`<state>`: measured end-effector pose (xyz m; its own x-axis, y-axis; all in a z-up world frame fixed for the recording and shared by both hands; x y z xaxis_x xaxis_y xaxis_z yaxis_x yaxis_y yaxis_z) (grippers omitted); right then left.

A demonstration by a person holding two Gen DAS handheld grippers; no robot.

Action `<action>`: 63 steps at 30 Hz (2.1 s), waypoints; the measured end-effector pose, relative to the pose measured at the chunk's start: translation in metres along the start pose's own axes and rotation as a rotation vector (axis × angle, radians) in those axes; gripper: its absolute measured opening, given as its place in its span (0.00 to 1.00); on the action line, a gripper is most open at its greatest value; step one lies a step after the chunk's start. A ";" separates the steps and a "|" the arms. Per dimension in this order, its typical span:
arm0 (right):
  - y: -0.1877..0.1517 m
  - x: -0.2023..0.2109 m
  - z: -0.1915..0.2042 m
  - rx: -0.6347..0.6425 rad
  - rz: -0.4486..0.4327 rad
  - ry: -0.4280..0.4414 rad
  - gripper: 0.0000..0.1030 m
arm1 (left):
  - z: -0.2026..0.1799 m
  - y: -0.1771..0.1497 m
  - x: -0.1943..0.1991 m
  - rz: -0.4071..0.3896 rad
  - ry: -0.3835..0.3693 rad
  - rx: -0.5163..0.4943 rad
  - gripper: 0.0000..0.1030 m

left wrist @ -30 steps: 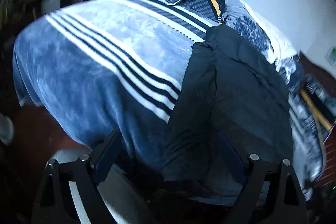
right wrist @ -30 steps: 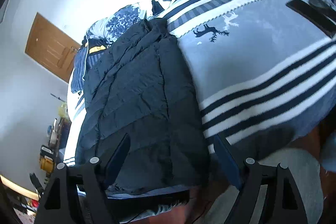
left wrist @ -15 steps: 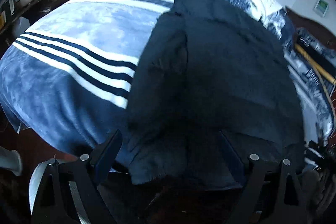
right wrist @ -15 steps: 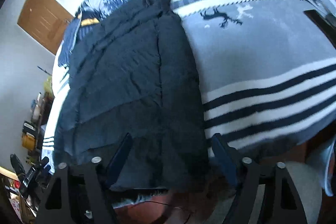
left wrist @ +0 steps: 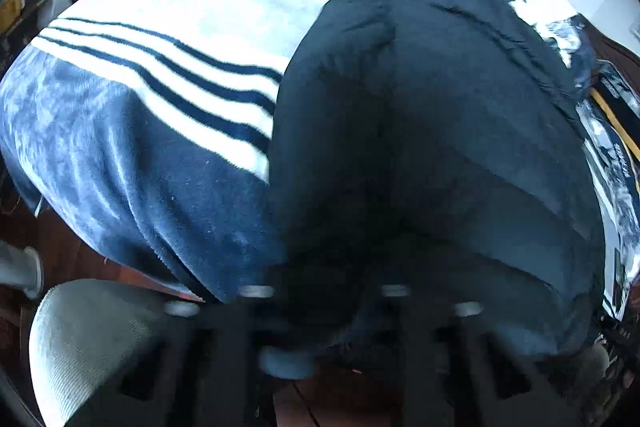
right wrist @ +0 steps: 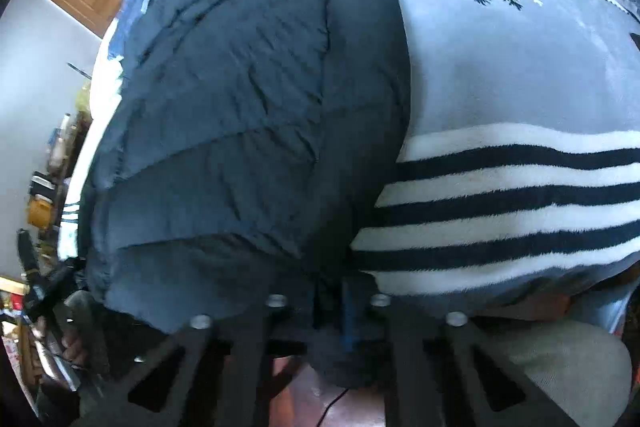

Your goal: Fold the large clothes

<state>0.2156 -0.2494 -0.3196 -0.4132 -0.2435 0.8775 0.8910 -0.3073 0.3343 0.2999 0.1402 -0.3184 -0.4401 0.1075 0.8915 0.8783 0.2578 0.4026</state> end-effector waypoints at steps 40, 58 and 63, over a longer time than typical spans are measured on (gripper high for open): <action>-0.020 0.211 0.047 -0.029 -0.391 0.365 0.01 | -0.007 0.007 0.209 -0.205 -0.377 0.096 0.03; 0.196 0.197 0.058 -0.028 -0.460 0.397 0.01 | -0.095 0.231 0.159 -0.236 -0.448 0.010 0.04; 0.285 0.142 0.045 -0.027 -0.412 0.349 0.01 | -0.120 0.288 0.085 -0.186 -0.433 0.005 0.04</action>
<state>0.4193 -0.3306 -0.0845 -0.7698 -0.3871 0.5076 0.6383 -0.4641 0.6142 0.5378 0.1080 -0.1018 -0.6283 0.4495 0.6350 0.7767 0.3151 0.5454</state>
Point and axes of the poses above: each gripper's, at about its wrist camera, not at the fingertips, and x roughly against the way its jaws point, z to its left, y to its top, the point moved 9 cm from there along -x, roughly the way its jaws point, and after that the axes turned 2 degrees about -z, right-handed, at the moved point
